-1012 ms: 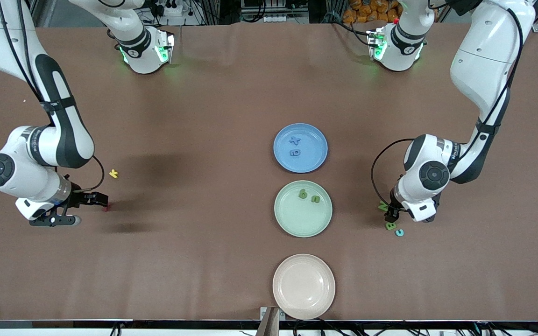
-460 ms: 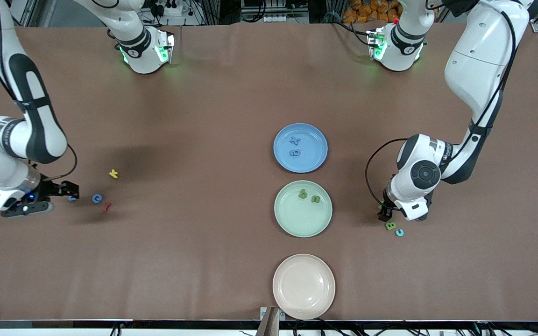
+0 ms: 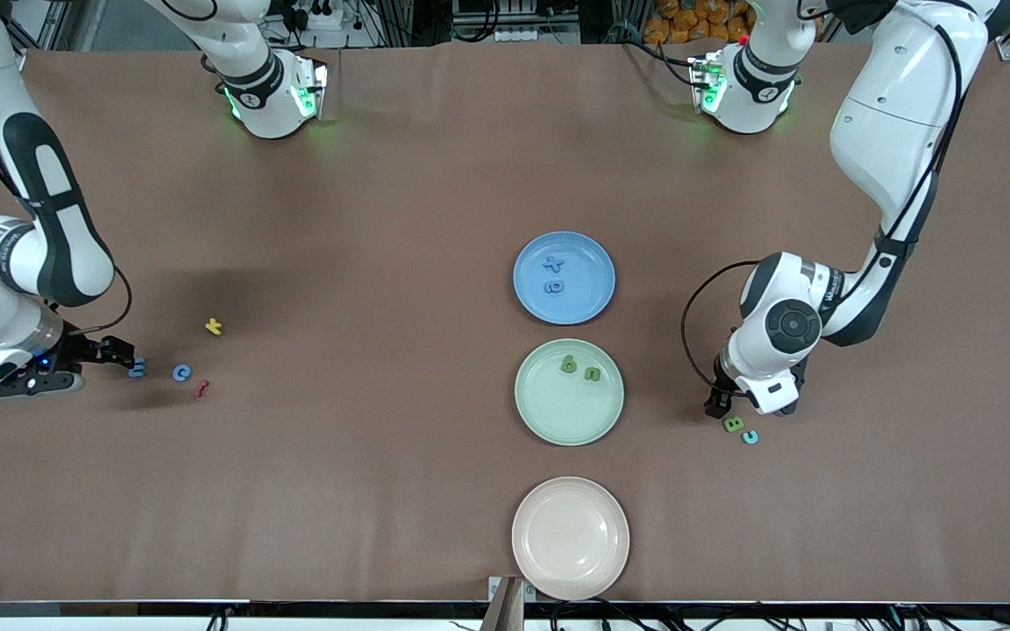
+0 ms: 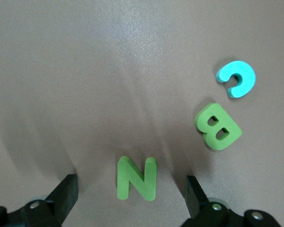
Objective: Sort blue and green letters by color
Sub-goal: 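Grasp the blue m with the right gripper while the left gripper grasps green N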
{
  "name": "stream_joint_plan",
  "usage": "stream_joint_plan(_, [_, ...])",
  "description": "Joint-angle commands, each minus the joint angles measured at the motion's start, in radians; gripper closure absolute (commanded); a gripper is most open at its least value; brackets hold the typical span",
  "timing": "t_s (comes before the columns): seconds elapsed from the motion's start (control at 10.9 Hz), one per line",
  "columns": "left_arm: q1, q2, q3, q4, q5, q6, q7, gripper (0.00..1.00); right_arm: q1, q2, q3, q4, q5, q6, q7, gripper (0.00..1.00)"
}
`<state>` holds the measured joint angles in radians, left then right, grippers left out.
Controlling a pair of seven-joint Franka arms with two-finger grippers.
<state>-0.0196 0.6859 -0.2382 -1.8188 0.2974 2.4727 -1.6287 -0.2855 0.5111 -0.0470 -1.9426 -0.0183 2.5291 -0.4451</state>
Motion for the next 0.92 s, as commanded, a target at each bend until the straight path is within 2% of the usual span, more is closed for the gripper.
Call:
stream_joint_plan(0.0, [0.006, 0.009, 0.000, 0.009, 0.023, 0.008, -0.016, 0.00, -0.006, 0.018, 0.009, -0.024, 0.003, 0.023, 0.141, 0.00])
stream_joint_plan(0.28, [0.012, 0.009, 0.000, 0.009, 0.028, 0.008, -0.008, 0.00, -0.004, 0.036, 0.009, -0.050, 0.005, 0.057, 0.167, 0.00])
stream_joint_plan(0.55, [0.015, 0.009, 0.002, 0.009, 0.028, 0.008, -0.006, 0.00, 0.003, 0.052, 0.009, -0.070, 0.005, 0.094, 0.201, 0.30])
stream_joint_plan(0.64, [0.015, 0.007, 0.002, 0.009, 0.028, 0.006, -0.006, 0.00, 0.014, 0.052, 0.009, -0.070, 0.005, 0.092, 0.224, 0.38])
stream_joint_plan(0.74, [0.015, 0.006, 0.002, 0.009, 0.028, 0.006, -0.008, 0.00, 0.020, 0.052, 0.009, -0.070, 0.005, 0.092, 0.241, 0.43])
stream_joint_plan(0.83, [0.015, 0.007, 0.002, 0.007, 0.028, 0.006, -0.008, 0.00, 0.028, 0.052, 0.009, -0.068, 0.003, 0.089, 0.270, 0.54])
